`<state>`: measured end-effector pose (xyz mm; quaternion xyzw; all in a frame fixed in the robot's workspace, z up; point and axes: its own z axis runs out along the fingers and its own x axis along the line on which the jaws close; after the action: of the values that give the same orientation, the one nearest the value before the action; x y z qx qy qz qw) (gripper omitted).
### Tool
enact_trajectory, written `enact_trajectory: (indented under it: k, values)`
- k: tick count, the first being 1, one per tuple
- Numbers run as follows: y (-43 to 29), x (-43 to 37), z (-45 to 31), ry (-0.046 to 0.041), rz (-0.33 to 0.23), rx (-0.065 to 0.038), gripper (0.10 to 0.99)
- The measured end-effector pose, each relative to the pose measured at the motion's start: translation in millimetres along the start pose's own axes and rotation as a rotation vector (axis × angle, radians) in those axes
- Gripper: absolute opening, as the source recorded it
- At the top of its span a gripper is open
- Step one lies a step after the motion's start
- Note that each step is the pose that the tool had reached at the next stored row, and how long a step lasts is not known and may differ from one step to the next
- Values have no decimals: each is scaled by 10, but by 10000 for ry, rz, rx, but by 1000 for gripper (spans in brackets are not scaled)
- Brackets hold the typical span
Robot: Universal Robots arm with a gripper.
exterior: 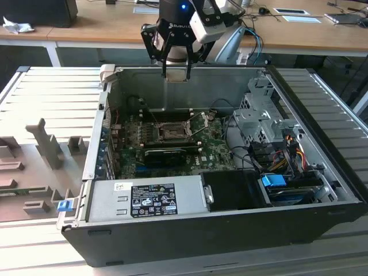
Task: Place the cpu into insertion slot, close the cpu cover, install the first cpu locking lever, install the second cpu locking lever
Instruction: 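Place the cpu into insertion slot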
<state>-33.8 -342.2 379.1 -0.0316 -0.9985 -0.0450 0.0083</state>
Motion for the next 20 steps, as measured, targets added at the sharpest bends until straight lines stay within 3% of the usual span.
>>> enact_trajectory:
  k: [8,20]
  values:
    - [-1,0,7,-41,452,-8,529]
    - [-4,-1,33,-61,678,-7,529]
